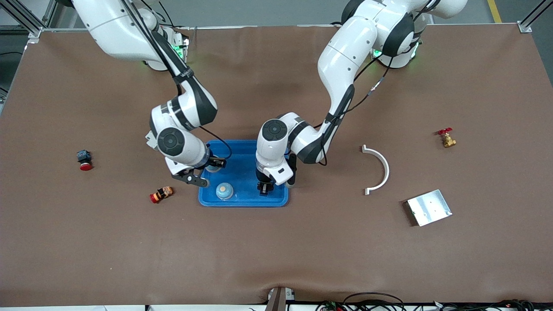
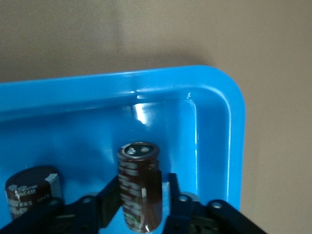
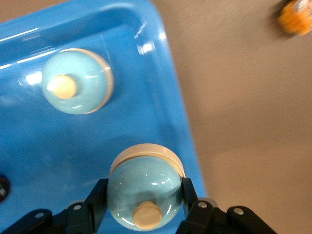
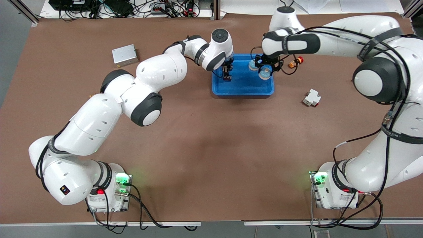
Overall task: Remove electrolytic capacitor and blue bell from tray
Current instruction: 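Carry the bell off the tray while the left gripper lifts the capacitor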
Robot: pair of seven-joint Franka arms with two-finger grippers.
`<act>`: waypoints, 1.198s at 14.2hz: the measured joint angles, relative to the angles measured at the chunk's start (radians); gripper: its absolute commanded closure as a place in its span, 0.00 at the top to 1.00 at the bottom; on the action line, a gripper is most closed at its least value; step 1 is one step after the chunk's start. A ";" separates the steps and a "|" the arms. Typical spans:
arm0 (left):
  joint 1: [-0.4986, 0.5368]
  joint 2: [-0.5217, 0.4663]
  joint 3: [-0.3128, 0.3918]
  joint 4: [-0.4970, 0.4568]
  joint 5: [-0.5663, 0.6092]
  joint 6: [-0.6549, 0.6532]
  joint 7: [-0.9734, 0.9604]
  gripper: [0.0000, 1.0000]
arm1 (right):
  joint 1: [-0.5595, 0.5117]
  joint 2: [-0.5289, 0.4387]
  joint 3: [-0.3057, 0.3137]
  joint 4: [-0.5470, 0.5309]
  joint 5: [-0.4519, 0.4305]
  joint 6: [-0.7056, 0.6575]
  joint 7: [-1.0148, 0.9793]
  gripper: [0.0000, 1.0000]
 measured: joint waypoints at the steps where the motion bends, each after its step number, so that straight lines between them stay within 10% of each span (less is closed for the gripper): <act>1: -0.001 0.000 0.002 0.001 0.000 0.000 -0.001 0.00 | -0.023 -0.018 -0.012 0.000 0.000 -0.039 -0.073 0.07; 9: 0.004 -0.043 0.018 0.029 0.002 -0.100 0.074 0.00 | -0.169 -0.070 -0.272 -0.008 -0.092 -0.176 -0.670 0.07; 15: 0.035 -0.133 0.015 0.030 0.003 -0.256 0.657 0.00 | -0.247 -0.067 -0.366 -0.145 -0.131 0.005 -0.941 0.06; 17: 0.036 -0.137 0.014 0.029 0.003 -0.271 0.808 0.00 | -0.255 -0.065 -0.379 -0.184 -0.133 0.055 -0.965 0.29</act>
